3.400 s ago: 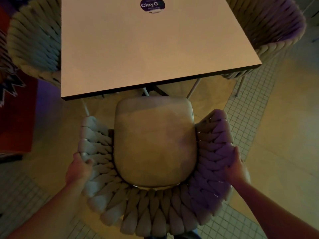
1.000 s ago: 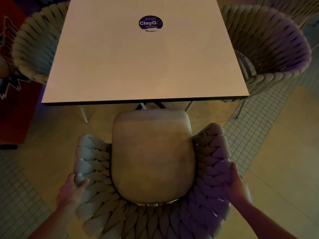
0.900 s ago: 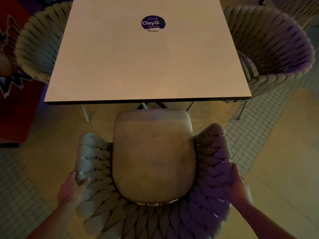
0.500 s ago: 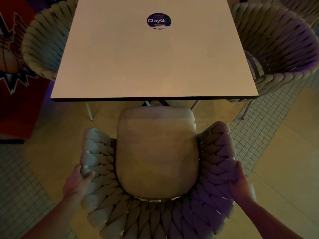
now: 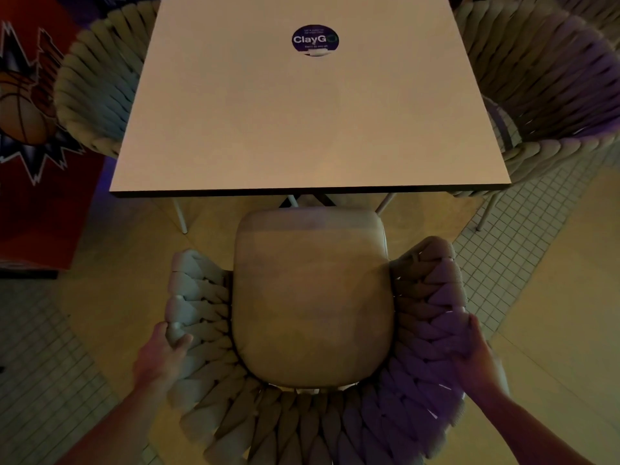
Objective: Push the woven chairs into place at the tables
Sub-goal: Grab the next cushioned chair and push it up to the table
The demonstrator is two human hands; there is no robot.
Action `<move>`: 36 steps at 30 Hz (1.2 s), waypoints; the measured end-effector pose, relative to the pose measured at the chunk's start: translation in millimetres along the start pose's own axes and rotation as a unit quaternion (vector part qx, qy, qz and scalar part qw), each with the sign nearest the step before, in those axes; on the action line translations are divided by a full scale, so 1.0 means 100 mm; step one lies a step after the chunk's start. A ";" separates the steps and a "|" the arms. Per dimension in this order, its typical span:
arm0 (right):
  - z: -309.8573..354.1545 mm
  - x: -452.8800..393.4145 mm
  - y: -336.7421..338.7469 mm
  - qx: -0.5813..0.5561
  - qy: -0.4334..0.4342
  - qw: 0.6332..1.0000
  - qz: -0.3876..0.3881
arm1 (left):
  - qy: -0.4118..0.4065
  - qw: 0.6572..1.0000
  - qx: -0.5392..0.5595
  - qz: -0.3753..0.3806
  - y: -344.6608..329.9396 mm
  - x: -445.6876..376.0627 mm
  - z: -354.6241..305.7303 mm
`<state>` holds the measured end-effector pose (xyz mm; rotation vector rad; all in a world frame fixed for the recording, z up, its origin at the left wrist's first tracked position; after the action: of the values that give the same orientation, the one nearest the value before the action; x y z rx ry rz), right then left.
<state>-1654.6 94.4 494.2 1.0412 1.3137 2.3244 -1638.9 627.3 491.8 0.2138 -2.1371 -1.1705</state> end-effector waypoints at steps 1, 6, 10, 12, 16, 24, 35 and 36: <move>0.03 0.02 0.01 -0.003 0.002 1.000 0.011 | 0.001 1.000 0.002 0.000 0.01 0.01 0.01; 0.02 0.02 0.00 0.011 -0.017 1.000 0.015 | 0.008 1.000 0.010 0.009 0.01 0.01 0.03; 0.01 -0.01 -0.02 0.011 -0.010 1.000 0.019 | 0.015 1.000 0.010 0.010 0.00 -0.01 0.04; -0.01 -0.02 -0.03 0.010 -0.009 1.000 0.017 | 0.017 1.000 0.012 0.011 0.00 -0.02 0.05; -0.05 0.00 -0.05 0.005 -0.011 1.000 0.023 | 0.033 0.999 0.016 0.013 0.01 -0.04 0.08; -0.08 0.02 -0.09 0.010 -0.004 1.000 0.022 | 0.033 0.999 0.001 0.011 0.02 -0.05 0.10; -0.06 0.03 -0.07 0.011 0.003 0.999 0.032 | 0.029 1.000 0.004 0.009 0.04 -0.01 0.08; -0.05 0.04 -0.06 0.012 -0.001 0.999 0.031 | 0.031 0.999 0.003 0.010 0.04 -0.01 0.08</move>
<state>-1661.3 96.8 488.8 1.1052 1.3301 2.3577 -1643.0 635.5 491.4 0.2290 -2.0837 -1.1328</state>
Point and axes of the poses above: each hand's wrist, its own x-axis away from the middle knuckle, its own y-axis out of the back of the hand, z = x × y, the point moved 3 cm from there along -x, towards the middle knuckle, and after that the axes turned 8 degrees about -y, right-handed, at the moved point
